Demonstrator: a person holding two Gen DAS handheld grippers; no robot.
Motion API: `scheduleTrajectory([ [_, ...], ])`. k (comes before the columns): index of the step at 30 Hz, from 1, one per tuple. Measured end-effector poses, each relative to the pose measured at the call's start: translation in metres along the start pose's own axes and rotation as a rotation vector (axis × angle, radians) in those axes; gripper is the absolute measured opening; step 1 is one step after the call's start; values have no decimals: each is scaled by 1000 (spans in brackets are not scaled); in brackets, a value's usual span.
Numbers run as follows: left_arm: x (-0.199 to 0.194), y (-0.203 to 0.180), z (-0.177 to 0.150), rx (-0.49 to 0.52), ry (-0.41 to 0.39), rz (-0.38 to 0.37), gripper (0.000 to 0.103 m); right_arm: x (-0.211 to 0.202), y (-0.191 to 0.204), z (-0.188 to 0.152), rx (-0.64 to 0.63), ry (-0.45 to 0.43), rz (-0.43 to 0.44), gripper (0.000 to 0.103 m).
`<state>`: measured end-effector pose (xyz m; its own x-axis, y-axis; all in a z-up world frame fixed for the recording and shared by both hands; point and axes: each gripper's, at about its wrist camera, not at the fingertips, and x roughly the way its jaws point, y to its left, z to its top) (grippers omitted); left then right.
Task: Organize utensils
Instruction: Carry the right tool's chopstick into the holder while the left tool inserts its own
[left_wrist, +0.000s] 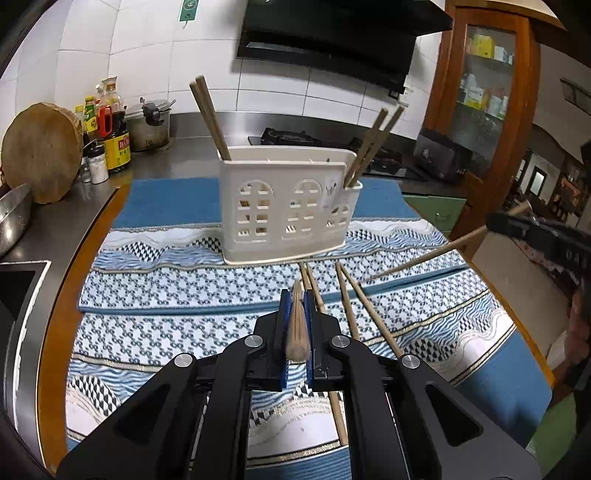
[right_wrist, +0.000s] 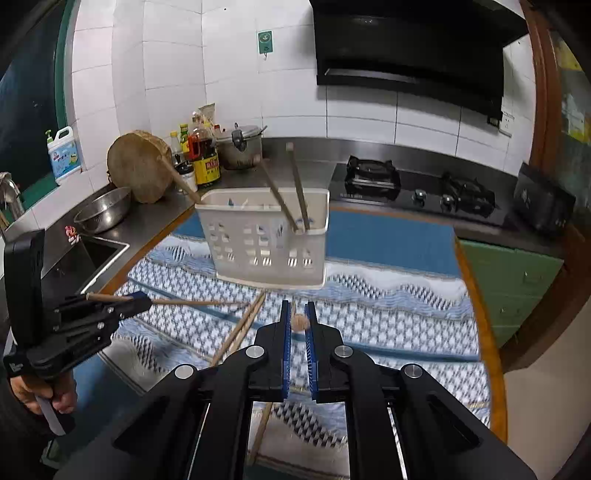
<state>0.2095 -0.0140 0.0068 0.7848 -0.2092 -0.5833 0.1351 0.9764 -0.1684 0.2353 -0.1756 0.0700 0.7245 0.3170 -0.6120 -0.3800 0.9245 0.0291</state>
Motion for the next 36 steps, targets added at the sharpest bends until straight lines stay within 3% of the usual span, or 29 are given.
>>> scheduleTrajectory([
  [11, -11, 3, 38, 49, -31, -10, 5, -11, -1, 107, -87, -73, -79, 7],
  [17, -16, 6, 56, 71, -47, -14, 5, -1, 7, 151, -116, -89, -80, 7],
  [22, -26, 7, 75, 63, -73, -34, 5, 30, 14, 162, -132, -40, -85, 7],
  [29, -51, 0, 117, 96, -176, -33, 5, 71, 14, 158, -131, 30, -79, 7],
  [36, -47, -5, 154, 118, -230, 20, 5, 92, 8, 151, -124, 60, -75, 7],
])
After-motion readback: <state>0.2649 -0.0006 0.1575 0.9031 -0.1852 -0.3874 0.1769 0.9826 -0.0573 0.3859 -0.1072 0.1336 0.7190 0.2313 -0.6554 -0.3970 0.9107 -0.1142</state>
